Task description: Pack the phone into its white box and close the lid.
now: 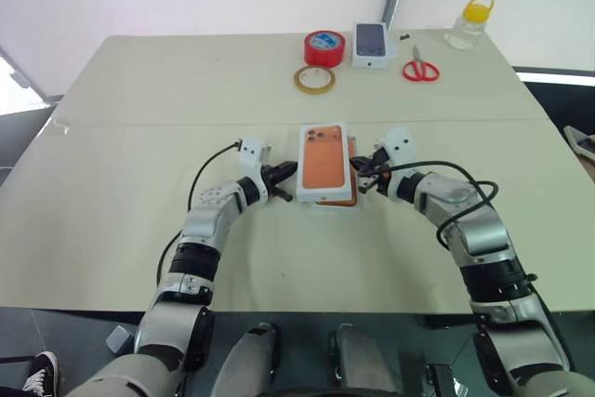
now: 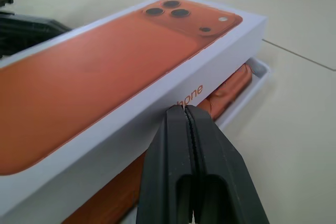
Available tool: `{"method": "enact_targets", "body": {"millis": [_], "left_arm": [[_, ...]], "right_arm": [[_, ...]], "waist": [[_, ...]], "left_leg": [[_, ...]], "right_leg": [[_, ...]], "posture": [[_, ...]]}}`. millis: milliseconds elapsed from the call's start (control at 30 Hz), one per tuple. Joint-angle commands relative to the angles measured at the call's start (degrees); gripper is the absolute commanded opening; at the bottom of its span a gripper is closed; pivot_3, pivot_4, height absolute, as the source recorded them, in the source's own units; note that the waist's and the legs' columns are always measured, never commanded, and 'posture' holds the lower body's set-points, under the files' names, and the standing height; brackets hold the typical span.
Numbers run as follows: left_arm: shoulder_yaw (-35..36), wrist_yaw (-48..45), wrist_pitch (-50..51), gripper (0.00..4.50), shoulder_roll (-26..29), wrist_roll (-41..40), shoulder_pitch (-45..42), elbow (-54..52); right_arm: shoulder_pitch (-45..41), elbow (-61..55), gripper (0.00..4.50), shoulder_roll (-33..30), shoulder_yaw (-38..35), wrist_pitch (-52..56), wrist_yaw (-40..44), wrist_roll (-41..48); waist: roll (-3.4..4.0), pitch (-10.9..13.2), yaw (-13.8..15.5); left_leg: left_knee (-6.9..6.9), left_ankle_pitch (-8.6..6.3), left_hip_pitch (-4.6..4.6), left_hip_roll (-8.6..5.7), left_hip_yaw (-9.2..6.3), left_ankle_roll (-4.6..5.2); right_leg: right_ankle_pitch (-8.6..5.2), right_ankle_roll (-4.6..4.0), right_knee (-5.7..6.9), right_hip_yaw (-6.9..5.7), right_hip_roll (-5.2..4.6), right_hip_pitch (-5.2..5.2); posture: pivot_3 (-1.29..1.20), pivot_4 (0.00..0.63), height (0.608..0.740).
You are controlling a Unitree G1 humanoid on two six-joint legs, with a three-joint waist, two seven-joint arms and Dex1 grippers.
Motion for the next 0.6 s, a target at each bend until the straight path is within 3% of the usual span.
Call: {"method": "enact_targets", "body": {"millis": [33, 600], "left_arm": [[-2.1, -2.1, -0.7, 0.0, -1.4, 0.1, -1.9, -0.9], [-4.5, -3.9, 0.7, 0.0, -2.5, 0.7, 0.9, -5.3]], "right_arm": [[0.2, -4.9, 0.05, -0.5, -1.2, 1.5, 0.3, 0.9], [3.9, -9.8, 0.05, -1.0, -3.7, 4.7, -0.8, 0.8]], "waist": [[0.0, 0.0, 0.0], [-0.02, 0.0, 0.1]], "left_leg": [[0.0, 0.0, 0.0, 0.0, 0.0, 0.0], [0.01, 0.01, 0.0, 0.0, 0.0, -0.01]], "right_leg": [[0.0, 0.0, 0.0, 0.0, 0.0, 0.0], [0.0, 0.0, 0.0, 0.0, 0.0, 0.01]], "posture": [[0.0, 0.15, 0.74], [0.0, 0.15, 0.74]]}}
